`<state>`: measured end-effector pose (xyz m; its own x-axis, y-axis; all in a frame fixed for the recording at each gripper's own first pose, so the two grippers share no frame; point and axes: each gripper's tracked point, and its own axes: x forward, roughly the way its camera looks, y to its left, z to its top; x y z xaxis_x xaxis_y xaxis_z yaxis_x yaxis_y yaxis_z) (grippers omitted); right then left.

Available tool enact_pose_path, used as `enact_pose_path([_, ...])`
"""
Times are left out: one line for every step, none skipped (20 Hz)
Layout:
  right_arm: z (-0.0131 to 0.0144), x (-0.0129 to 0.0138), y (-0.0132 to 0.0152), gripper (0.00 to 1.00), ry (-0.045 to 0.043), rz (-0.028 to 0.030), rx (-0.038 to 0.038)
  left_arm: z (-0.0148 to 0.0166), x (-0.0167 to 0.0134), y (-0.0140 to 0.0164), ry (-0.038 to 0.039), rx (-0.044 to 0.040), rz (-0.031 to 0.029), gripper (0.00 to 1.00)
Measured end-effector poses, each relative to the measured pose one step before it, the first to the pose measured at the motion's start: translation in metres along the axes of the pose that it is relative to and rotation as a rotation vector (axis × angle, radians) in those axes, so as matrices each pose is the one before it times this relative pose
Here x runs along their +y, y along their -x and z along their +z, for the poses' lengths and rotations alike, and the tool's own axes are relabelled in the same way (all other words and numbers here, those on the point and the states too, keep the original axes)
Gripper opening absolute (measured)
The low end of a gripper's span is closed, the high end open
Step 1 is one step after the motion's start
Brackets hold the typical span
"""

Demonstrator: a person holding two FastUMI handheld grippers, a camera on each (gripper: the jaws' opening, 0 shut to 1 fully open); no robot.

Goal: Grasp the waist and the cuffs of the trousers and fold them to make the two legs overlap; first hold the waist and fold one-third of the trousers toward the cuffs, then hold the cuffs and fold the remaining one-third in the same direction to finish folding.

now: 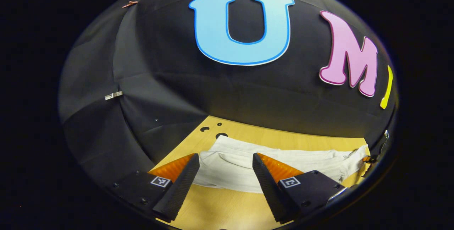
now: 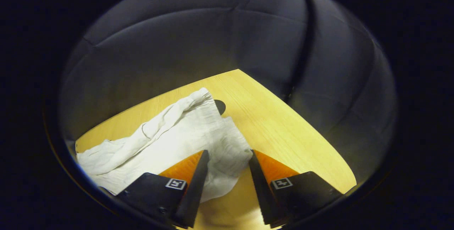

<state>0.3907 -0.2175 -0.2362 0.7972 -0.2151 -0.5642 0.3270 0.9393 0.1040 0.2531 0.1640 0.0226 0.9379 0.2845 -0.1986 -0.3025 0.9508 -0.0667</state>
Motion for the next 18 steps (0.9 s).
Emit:
enact_pose_path([-0.00189,0.00075,0.00358,0.60,-0.01600,-0.00169,0.01085,-0.00371,-0.00451,0.00286,-0.01570,0.00186,-0.01091,0.96])
enact_pose_path([0.00066,0.00231,-0.00049,0.51,-0.01280,0.01623,0.00524,-0.00206,-0.00373,0.00373,-0.01987,0.00108,-0.00628,0.96])
enact_pose_path([-0.00291,0.00167,0.00147,0.42,-0.01668,0.00567,0.01345,-0.00245,-0.00290,0.00259,-0.01815,0.00427,-0.00929,0.96])
enact_pose_path([0.00127,0.00084,0.00074,0.33,-0.00565,0.00980,-0.00266,-0.00213,-0.00301,0.00359,-0.00995,0.00987,-0.01364,0.96])
enact_pose_path([0.00032,-0.00068,0.00047,0.21,0.00626,0.00459,0.00664,0.00029,-0.00037,0.00411,-0.01136,0.00131,-0.01107,0.96])
enact_pose_path([0.00381,-0.00060,0.00140,0.22,0.00499,-0.00166,-0.00161,0.00347,0.00302,0.00309,-0.01467,-0.00813,-0.00064,0.96])
enact_pose_path([0.00098,0.00082,0.00288,0.15,0.00374,-0.00095,0.00353,0.00346,0.00236,0.00243,-0.01592,-0.00948,-0.00257,0.96])
enact_pose_path([0.00433,0.00151,0.00303,0.15,0.01272,0.00293,0.00301,0.00348,0.00349,0.00314,-0.01433,-0.00592,0.00095,0.97])
enact_pose_path([0.00738,-0.00001,0.00747,0.15,0.02464,-0.00529,-0.01203,0.00089,0.00364,0.00164,-0.00975,-0.00061,-0.00002,0.97])
enact_pose_path([0.00963,0.00310,0.00805,0.15,0.02653,-0.00278,-0.01894,0.00178,0.00060,0.00177,-0.01246,0.00141,-0.00519,0.97])
enact_pose_path([0.01024,0.00498,0.01112,0.14,0.02254,0.00164,-0.02028,0.00101,0.00242,0.00197,-0.01692,-0.00262,-0.00106,0.97])
enact_pose_path([0.01186,0.00441,0.01178,0.14,0.02008,0.00298,-0.02171,0.00267,-0.00040,0.00237,-0.01408,-0.00751,-0.00958,0.98])
enact_pose_path([0.01423,0.00325,0.01307,0.14,0.01447,0.00185,-0.02670,0.00298,-0.00279,0.00105,-0.00739,-0.00998,-0.01566,0.97])
enact_pose_path([0.01533,0.00706,0.01163,0.14,0.00896,0.00134,-0.02880,0.00229,-0.00203,0.00129,-0.00583,-0.00258,-0.01181,0.97])
enact_pose_path([0.01631,0.01022,0.00969,0.14,0.00355,0.00282,-0.02493,-0.00217,0.00480,0.00284,-0.01071,0.00594,0.02003,0.97])
enact_pose_path([0.01287,0.00790,0.00864,0.14,-0.00165,0.00759,-0.01808,0.00208,0.00368,0.00433,-0.00264,-0.00908,0.02641,0.97])
enact_pose_path([0.00900,0.00900,0.01011,0.14,-0.00324,0.00890,-0.01429,0.00091,-0.00104,0.00455,0.01012,-0.01421,-0.00733,0.98])
enact_pose_path([0.00867,0.00786,0.00969,0.14,-0.00813,0.00759,-0.01404,-0.00009,-0.00448,0.00530,0.02012,-0.01296,-0.02353,0.98])
